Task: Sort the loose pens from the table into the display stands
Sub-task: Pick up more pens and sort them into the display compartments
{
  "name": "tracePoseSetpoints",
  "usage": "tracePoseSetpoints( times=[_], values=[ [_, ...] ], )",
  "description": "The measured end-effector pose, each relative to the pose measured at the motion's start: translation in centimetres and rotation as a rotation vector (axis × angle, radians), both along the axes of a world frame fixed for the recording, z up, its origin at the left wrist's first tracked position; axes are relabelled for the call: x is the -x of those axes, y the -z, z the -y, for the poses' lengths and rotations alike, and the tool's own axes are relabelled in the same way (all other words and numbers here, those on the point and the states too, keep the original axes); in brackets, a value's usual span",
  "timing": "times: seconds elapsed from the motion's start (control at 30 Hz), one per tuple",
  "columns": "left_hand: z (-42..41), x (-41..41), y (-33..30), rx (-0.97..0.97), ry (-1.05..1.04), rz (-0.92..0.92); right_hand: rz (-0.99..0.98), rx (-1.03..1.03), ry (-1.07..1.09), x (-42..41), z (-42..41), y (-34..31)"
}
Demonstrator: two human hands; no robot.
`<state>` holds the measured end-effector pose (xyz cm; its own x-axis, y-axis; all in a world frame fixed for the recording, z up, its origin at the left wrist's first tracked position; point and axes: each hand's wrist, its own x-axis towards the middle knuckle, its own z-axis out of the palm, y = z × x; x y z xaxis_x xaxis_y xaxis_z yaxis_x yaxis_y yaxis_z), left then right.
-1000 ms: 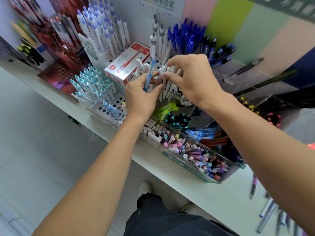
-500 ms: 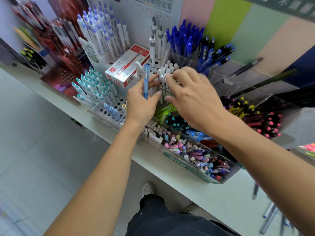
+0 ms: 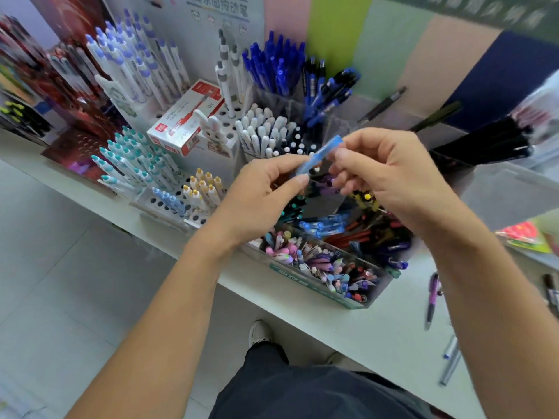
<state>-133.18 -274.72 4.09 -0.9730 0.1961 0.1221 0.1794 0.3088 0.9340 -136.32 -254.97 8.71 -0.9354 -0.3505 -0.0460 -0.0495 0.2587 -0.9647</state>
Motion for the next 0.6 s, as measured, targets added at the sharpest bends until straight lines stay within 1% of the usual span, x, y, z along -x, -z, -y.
tracePoseSetpoints(
  times=[0.07, 0.1, 0.17, 0.2, 0.27, 0.33, 0.37, 0.43, 0.5, 0.57, 0.6],
  values=[
    [-1.5, -0.3, 0.2, 0.003, 0.008, -0.01, 0.072, 0.085, 0.026, -1.1, -1.3, 0.5],
    [-2.2, -0.5, 0.4, 0.009, 0.024, -0.01, 0.072, 0.093, 0.056, -1.7, -1.8, 0.9],
    [-3.6, -1.1, 0.9, 0.053, 0.016, -0.026, -0.027, 0.029, 0.177, -2.8, -2.6, 1.9],
    [-4.2, -1.3, 1.2, 0.089, -0.032, -0.059, -0.092, -0.005, 0.244, -3.4, -2.9, 2.3],
    [-4.5, -1.8, 1.7, 0.171, -0.182, -0.134, -0.166, 0.008, 0.387, -4.4, -3.6, 2.8],
    [-4.1, -2.2, 2.3, 0.188, -0.282, -0.152, -0.156, 0.083, 0.481, -5.0, -4.7, 3.0],
    [-3.9, -2.3, 2.6, 0.192, -0.307, -0.137, -0.154, 0.081, 0.502, -5.4, -5.2, 3.1],
    [-3.3, -2.6, 3.5, 0.227, -0.336, -0.065, -0.241, -0.048, 0.513, -5.9, -5.9, 3.4],
    [-3.0, -3.0, 4.4, 0.286, -0.372, 0.032, -0.403, -0.216, 0.502, -6.6, -5.5, 3.6],
    [-2.9, -3.5, 4.9, 0.293, -0.416, 0.119, -0.543, -0.363, 0.435, -6.9, -4.4, 4.3],
    [-2.8, -3.7, 5.0, 0.277, -0.414, 0.159, -0.581, -0.425, 0.382, -6.8, -3.5, 4.9]
  ],
)
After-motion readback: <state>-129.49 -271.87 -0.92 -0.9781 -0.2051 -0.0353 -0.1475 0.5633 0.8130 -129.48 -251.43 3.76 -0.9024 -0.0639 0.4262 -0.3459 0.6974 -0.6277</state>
